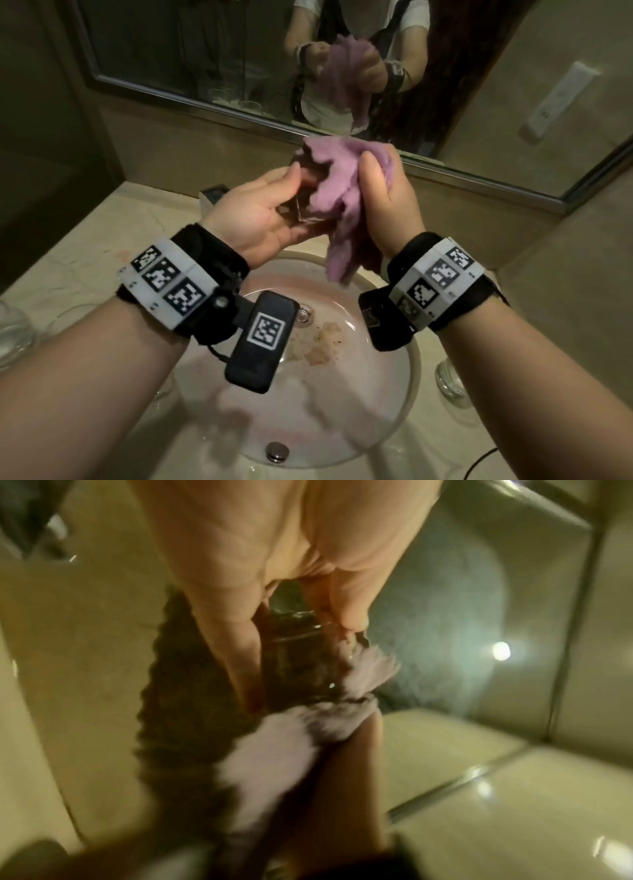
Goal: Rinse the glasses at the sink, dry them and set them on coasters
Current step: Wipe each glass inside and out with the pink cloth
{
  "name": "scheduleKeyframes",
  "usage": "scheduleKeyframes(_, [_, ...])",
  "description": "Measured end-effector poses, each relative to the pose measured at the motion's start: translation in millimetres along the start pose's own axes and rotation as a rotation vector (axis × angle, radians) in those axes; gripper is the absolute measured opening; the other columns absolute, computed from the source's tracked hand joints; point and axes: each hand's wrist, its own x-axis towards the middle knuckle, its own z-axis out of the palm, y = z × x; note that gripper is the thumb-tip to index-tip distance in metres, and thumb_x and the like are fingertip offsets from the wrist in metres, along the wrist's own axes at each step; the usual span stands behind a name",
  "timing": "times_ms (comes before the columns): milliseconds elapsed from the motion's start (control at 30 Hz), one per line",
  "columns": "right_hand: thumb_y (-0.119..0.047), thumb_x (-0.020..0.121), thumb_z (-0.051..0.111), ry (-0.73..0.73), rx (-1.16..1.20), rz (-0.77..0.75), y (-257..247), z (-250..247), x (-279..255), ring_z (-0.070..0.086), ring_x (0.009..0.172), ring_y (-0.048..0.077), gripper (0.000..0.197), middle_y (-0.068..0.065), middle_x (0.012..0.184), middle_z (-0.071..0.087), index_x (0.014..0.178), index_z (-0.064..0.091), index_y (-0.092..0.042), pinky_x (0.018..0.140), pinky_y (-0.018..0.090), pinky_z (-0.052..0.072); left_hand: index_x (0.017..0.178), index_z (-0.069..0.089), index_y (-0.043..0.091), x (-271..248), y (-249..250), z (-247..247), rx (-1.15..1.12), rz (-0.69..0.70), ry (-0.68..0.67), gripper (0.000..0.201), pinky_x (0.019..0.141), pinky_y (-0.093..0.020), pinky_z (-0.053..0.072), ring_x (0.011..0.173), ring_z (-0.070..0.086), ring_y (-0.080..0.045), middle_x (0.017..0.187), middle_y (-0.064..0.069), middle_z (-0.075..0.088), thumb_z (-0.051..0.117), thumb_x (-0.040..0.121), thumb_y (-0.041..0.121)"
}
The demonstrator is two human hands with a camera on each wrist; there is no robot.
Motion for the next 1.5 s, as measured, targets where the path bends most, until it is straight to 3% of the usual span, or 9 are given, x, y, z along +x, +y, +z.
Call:
scheduleKeyframes(133, [-0.046,0.085,0.044,-0.147,0.297,0.496,7.7,-3.0,9.7,0.061,0.106,0.024,0.037,0.006,0.110,0.065,0.106,0.066,-0.024,0.099,0.043,0.046,0.094,0.070,0.022,2.8,-11.7,-4.1,0.569,0.239,-0.052,0.024,0.085,-0.030,0.053,0.109,0.056,-0.013,0.125,0.004,0.050,0.047,0.095,0.028])
scheduleKeyframes(233, [-0.046,0.087,0.042,-0.139,0.240,0.511,11.1,-3.5,4.6,0.058,0.110,0.024,0.033,0.007,0.117,0.062,0.103,0.067,-0.031,0.101,0.045,0.043,0.076,0.071,0.047,5.8,-16.6,-15.2,0.829,0.296,-0.068,0.026,0.097,-0.029,0.045,0.123,0.038,0.008,0.128,0.028,0.032,0.051,0.089,0.038])
scheduleKeyframes(367, [-0.036,0.090,0.034,0.033,0.015,0.157,5.2,-8.2,1.7,0.048,0.104,0.006,0.026,-0.007,0.112,0.051,0.099,0.059,-0.037,0.090,0.020,0.038,0.106,0.070,0.025,10.2,-19.7,-17.4,0.496,0.046,-0.002,0.027,0.088,-0.037,0.053,0.124,0.049,-0.010,0.144,0.002,0.041,0.052,0.092,0.038])
scheduleKeyframes(533, [-0.050,0.081,0.034,0.012,-0.189,-0.213,6.1,-3.1,-12.0,0.049,0.090,0.012,0.036,-0.001,0.102,0.047,0.104,0.044,-0.025,0.071,0.024,0.042,0.136,0.045,0.013,10.2,-7.2,-0.7,-0.054,-0.149,-0.120,0.049,0.091,-0.042,0.052,0.113,0.060,-0.031,0.128,-0.017,0.058,0.030,0.098,0.041])
scheduleKeyframes(833, [-0.040,0.094,0.041,-0.166,0.468,0.510,-2.1,-7.6,-1.3,0.062,0.103,0.023,0.036,0.013,0.116,0.064,0.110,0.061,-0.016,0.081,0.034,0.055,0.088,0.056,0.013,5.7,-7.3,1.6,0.568,0.196,-0.049,0.022,0.070,-0.021,0.054,0.070,0.066,-0.004,0.070,0.010,0.069,0.037,0.098,0.020])
scheduleKeyframes(1000, [-0.035,0.092,0.035,-0.097,0.055,0.110,-7.0,-1.5,-6.7,0.051,0.110,0.013,0.022,-0.008,0.111,0.054,0.103,0.054,-0.037,0.099,0.039,0.043,0.095,0.053,0.012,4.9,-10.3,-3.1,0.148,0.138,0.060,0.028,0.070,-0.036,0.054,0.084,0.063,-0.021,0.101,-0.015,0.059,0.035,0.098,0.033])
scheduleKeyframes(1133, [-0.049,0.088,0.041,-0.180,-0.267,-0.306,7.0,12.9,-27.9,0.040,0.126,0.027,0.053,0.011,0.133,0.046,0.132,0.049,-0.021,0.112,0.042,0.027,0.138,0.039,0.010,7.4,-24.9,-8.0,-0.108,0.033,0.085,0.054,0.064,-0.037,0.055,0.081,0.066,-0.023,0.104,-0.016,0.063,0.036,0.095,0.042])
scheduleKeyframes(1300, [-0.061,0.092,0.024,-0.303,-0.420,-0.529,1.8,12.2,-37.8,0.022,0.137,0.024,0.070,0.019,0.150,0.028,0.144,0.037,-0.016,0.113,0.025,0.012,0.143,0.033,0.014,6.8,-24.6,-9.8,-0.257,-0.003,0.078,0.073,0.105,-0.050,0.038,0.127,0.048,-0.031,0.141,-0.019,0.046,0.058,0.085,0.048])
scheduleKeyframes(1500, [-0.042,0.096,0.039,-0.328,0.166,0.013,-14.7,24.5,-19.4,0.031,0.135,0.005,0.052,-0.003,0.145,0.033,0.144,0.026,-0.027,0.118,0.040,0.021,0.091,0.059,-0.002,-0.1,-22.9,-6.7,-0.170,0.039,0.098,0.029,0.078,-0.025,0.053,0.083,0.064,-0.019,0.087,-0.020,0.062,0.038,0.093,0.019])
